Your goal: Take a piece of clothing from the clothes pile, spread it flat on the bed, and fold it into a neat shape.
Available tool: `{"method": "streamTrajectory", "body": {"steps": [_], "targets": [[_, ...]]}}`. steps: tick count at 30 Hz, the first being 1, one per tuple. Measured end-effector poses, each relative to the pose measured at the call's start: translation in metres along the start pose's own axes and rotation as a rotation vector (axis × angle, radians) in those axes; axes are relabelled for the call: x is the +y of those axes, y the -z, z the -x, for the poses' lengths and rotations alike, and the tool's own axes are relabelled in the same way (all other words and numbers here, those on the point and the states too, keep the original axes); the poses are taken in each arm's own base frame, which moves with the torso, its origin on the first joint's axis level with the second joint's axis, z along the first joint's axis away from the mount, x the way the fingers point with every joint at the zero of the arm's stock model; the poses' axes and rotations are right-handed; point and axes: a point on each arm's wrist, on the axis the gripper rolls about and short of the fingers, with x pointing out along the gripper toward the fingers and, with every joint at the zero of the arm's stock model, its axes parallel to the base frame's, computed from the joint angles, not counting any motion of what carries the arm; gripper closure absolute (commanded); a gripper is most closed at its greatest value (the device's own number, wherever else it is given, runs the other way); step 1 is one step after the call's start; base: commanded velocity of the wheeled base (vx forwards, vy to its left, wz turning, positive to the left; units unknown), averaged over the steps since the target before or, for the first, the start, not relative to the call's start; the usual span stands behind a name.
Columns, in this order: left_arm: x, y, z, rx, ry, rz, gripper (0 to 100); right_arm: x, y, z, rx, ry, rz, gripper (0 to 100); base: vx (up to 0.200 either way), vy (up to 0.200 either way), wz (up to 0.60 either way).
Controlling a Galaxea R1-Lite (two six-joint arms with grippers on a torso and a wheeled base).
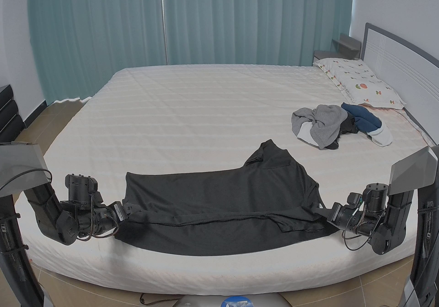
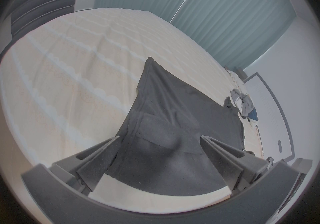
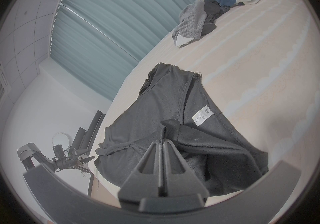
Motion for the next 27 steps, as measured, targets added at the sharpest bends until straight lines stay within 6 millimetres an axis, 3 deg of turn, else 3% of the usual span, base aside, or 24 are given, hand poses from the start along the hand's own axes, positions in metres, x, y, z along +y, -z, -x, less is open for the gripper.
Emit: {"method": "streamTrajectory", "body": {"steps": [13,22,27], "targets": [[-0.020,0.019,0.000,0.053,0.034,-0.033,0,0.002,0.000,0.002,0.000,-0.001,0.001,100,0.000,0.000,0.00],[-0.025,0.010,-0.033,0.012,0.005,0.021,0,0.002,-0.001,0.002,-0.002,-0.001,0.002,100,0.000,0.000,0.00],[-0.030,-0.004,-0.047,-0.059,0.016,0.185,0,0.002,-0.001,0.002,-0.002,-0.001,0.002,100,0.000,0.000,0.00]]}}
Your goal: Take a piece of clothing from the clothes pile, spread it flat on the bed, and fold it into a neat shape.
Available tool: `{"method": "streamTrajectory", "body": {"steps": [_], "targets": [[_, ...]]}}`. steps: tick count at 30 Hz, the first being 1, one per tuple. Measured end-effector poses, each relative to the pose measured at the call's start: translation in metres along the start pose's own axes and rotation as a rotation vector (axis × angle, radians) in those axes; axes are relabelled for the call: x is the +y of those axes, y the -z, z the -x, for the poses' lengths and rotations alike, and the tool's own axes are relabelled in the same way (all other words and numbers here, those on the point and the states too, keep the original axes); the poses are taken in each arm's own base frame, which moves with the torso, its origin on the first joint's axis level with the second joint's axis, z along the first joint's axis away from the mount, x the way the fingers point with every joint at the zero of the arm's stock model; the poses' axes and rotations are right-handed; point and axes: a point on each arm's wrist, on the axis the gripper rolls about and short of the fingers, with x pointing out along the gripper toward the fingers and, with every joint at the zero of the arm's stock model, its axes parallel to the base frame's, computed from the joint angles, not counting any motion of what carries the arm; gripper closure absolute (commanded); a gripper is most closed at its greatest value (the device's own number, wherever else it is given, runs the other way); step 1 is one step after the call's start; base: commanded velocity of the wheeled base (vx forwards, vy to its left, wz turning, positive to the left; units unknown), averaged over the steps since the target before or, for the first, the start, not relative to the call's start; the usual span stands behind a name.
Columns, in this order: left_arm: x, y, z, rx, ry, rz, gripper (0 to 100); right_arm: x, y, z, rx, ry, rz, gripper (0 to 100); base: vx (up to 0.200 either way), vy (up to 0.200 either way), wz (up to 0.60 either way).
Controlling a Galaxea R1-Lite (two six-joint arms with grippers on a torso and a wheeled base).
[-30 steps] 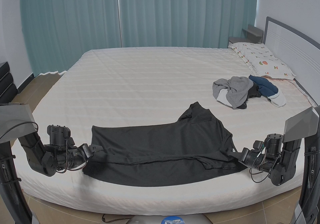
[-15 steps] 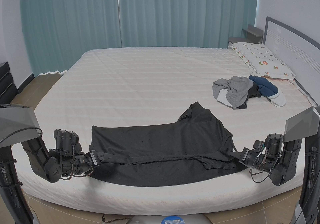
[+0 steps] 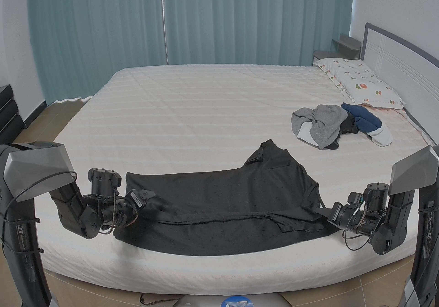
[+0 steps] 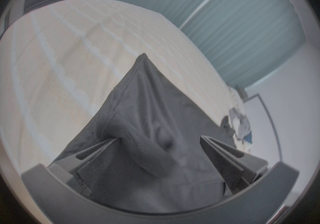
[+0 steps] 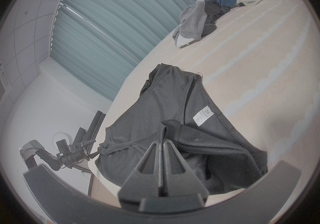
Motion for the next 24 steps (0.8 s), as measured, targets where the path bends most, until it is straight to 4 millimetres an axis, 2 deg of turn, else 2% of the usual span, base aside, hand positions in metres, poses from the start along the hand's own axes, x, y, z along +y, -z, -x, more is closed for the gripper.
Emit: {"method": "streamTrajectory", "body": {"steps": [4,14,19,24], "targets": [[-0.005,-0.015,-0.005,-0.074,0.047,0.114,0,0.000,0.000,0.000,-0.001,-0.001,0.000,100,0.000,0.000,0.00],[-0.005,-0.042,-0.003,-0.170,0.102,0.217,0,0.000,0.000,0.000,-0.002,0.001,0.000,100,0.000,0.000,0.00],[0.000,-0.046,-0.001,-0.153,0.106,0.192,0,0.000,0.000,0.000,-0.002,0.002,-0.001,100,0.000,0.000,0.00],[0.008,-0.051,0.000,-0.141,0.104,0.054,0,0.000,0.000,0.000,-0.002,0.002,0.000,100,0.000,0.000,0.00]]}}
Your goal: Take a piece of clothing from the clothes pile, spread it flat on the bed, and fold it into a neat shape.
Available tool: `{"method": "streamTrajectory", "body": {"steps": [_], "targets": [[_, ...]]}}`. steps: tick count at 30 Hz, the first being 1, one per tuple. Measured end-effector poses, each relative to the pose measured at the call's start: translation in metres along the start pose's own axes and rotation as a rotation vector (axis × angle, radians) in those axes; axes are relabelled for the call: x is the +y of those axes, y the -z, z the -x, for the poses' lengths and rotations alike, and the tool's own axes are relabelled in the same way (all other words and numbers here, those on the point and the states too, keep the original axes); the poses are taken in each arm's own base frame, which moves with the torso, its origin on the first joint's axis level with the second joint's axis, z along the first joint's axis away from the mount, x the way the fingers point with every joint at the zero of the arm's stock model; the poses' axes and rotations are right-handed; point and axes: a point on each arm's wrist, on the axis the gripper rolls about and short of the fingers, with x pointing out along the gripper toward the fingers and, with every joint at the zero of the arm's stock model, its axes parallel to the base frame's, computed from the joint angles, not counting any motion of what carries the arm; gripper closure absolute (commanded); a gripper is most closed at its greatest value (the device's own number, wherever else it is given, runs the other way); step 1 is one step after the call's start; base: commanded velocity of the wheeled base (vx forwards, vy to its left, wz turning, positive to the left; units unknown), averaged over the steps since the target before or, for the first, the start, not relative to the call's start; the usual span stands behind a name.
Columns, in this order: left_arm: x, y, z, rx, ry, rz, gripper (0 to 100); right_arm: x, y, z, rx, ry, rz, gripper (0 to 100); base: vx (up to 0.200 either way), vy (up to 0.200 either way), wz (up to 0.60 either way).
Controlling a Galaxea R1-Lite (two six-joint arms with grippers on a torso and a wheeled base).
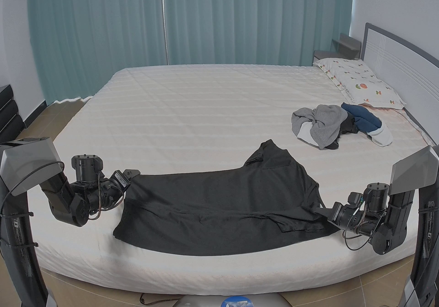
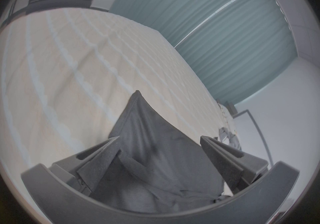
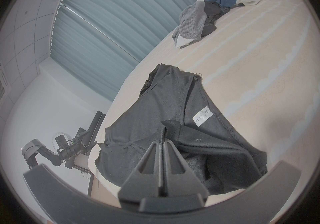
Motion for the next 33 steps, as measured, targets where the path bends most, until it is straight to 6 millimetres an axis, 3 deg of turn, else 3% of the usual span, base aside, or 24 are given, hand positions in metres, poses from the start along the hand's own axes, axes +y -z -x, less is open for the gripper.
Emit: {"method": "streamTrajectory", "body": {"steps": [8,24,25,33], "targets": [[0.019,0.004,0.003,0.086,0.023,-0.162,0,0.000,0.000,-0.001,0.000,-0.001,0.000,100,0.000,0.000,0.00],[0.026,0.014,-0.008,0.117,0.003,-0.168,0,0.000,0.000,-0.002,0.001,-0.003,0.002,100,0.000,0.000,0.00],[0.026,0.014,-0.009,0.114,0.002,-0.169,100,0.000,0.001,-0.002,0.002,-0.004,0.003,100,0.000,0.000,0.00],[0.028,0.016,-0.014,0.108,-0.018,-0.170,100,0.001,0.002,-0.003,0.006,-0.005,0.005,100,0.000,0.000,0.00]]}}
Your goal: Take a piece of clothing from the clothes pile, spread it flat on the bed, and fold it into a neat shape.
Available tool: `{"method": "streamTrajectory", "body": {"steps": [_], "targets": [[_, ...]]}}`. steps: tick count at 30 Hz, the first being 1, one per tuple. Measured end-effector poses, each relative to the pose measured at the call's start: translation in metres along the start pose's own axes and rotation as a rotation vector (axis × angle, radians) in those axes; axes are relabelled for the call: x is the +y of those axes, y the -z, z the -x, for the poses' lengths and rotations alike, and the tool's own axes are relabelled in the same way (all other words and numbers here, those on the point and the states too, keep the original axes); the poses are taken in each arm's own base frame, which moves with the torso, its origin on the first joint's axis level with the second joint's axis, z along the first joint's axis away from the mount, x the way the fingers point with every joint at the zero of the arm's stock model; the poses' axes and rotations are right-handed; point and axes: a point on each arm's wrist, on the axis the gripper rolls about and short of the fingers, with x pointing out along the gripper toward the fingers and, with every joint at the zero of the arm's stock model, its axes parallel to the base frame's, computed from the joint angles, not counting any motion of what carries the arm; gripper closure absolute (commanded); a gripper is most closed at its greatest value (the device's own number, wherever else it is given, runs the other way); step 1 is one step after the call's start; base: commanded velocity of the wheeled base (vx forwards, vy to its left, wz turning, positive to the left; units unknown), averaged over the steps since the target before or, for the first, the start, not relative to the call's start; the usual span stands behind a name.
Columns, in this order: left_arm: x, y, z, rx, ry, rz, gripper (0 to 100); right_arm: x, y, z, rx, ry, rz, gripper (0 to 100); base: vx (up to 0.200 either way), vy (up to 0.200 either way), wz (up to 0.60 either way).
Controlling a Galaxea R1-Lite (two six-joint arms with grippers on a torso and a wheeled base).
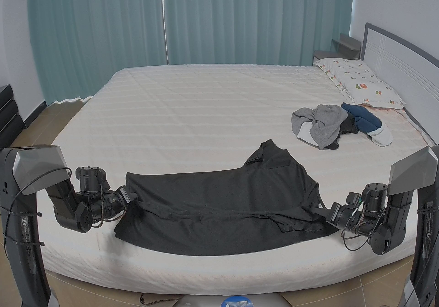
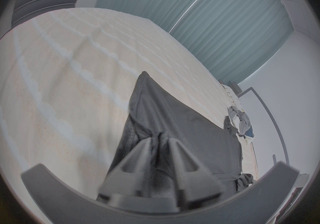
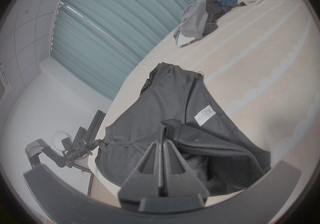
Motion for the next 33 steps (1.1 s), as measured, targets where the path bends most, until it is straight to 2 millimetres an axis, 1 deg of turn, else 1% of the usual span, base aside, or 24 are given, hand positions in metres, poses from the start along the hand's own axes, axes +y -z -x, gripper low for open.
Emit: {"method": "streamTrajectory", "body": {"steps": [8,12,18,19,29,33], "targets": [[0.004,0.003,0.006,-0.016,-0.050,0.009,100,0.000,-0.001,0.001,-0.004,0.001,-0.001,100,0.000,0.000,0.00],[0.003,0.004,0.013,-0.012,-0.055,0.012,100,0.000,-0.003,0.002,-0.011,0.002,-0.001,100,0.000,0.000,0.00],[0.002,0.004,0.018,-0.013,-0.054,0.012,100,0.001,-0.005,0.004,-0.019,0.003,0.000,100,0.000,0.000,0.00],[0.002,0.004,0.019,-0.013,-0.055,0.012,0,0.001,-0.005,0.004,-0.020,0.002,0.000,100,0.000,0.000,0.00],[0.000,0.006,0.026,-0.011,-0.057,0.012,0,0.003,-0.007,0.006,-0.028,-0.002,0.001,100,0.000,0.000,0.00],[-0.001,0.004,0.026,-0.016,-0.049,0.011,0,0.003,-0.007,0.006,-0.028,-0.002,0.001,100,0.000,0.000,0.00]]}}
